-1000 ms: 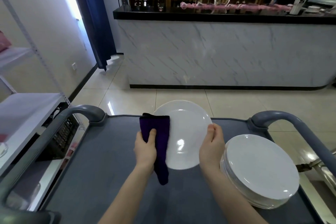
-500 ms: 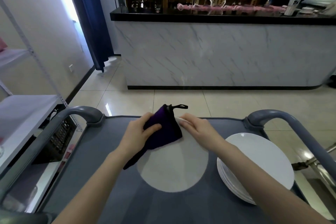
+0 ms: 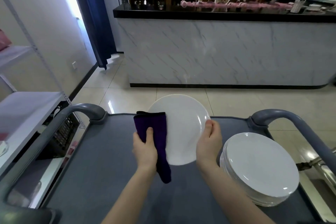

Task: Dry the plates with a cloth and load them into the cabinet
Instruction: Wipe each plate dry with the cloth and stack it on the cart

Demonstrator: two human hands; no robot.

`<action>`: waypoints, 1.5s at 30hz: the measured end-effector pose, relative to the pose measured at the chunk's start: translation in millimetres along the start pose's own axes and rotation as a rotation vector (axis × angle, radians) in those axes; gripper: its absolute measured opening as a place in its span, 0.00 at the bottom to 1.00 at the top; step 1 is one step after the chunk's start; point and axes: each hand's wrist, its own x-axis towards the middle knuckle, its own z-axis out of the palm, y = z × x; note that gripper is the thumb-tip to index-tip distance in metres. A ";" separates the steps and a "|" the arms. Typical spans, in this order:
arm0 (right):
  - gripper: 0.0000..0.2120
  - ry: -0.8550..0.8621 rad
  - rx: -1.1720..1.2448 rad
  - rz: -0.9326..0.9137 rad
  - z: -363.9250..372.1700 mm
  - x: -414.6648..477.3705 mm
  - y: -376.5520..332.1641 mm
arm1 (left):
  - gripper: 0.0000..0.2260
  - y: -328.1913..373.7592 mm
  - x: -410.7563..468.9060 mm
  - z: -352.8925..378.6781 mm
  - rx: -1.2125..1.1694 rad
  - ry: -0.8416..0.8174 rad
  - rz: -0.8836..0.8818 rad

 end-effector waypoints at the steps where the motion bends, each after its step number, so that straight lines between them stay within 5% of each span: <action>1: 0.11 -0.009 0.008 0.002 -0.8 0.7 0.8 | 0.09 -2.0 -0.3 0.4 -0.008 -0.017 -0.022; 8: 0.12 -0.385 -0.205 -0.275 -24.7 38.2 -9.3 | 0.05 9.7 31.9 -20.4 0.237 -0.263 0.267; 14: 0.12 -0.916 -0.546 -0.449 -15.6 46.4 -28.2 | 0.07 36.2 47.7 -21.5 0.654 -0.771 0.499; 18: 0.10 -0.789 -0.446 -0.420 -14.7 39.1 -23.2 | 0.02 32.9 44.2 -18.4 0.504 -0.608 0.440; 26: 0.12 -0.082 -0.016 -0.097 -5.8 4.7 -9.4 | 0.09 -0.6 12.3 -11.6 0.095 -0.108 0.054; 30: 0.11 -0.220 -0.011 -0.051 -12.9 6.4 0.2 | 0.09 1.7 14.7 -16.0 0.073 -0.111 0.048; 37: 0.14 -0.711 -0.291 -0.206 -23.7 51.1 -23.0 | 0.03 39.2 43.2 -37.9 0.370 -0.373 0.426; 45: 0.20 -0.583 -0.253 -0.359 -18.4 28.1 -15.6 | 0.06 49.1 47.9 -33.6 0.499 -0.540 0.475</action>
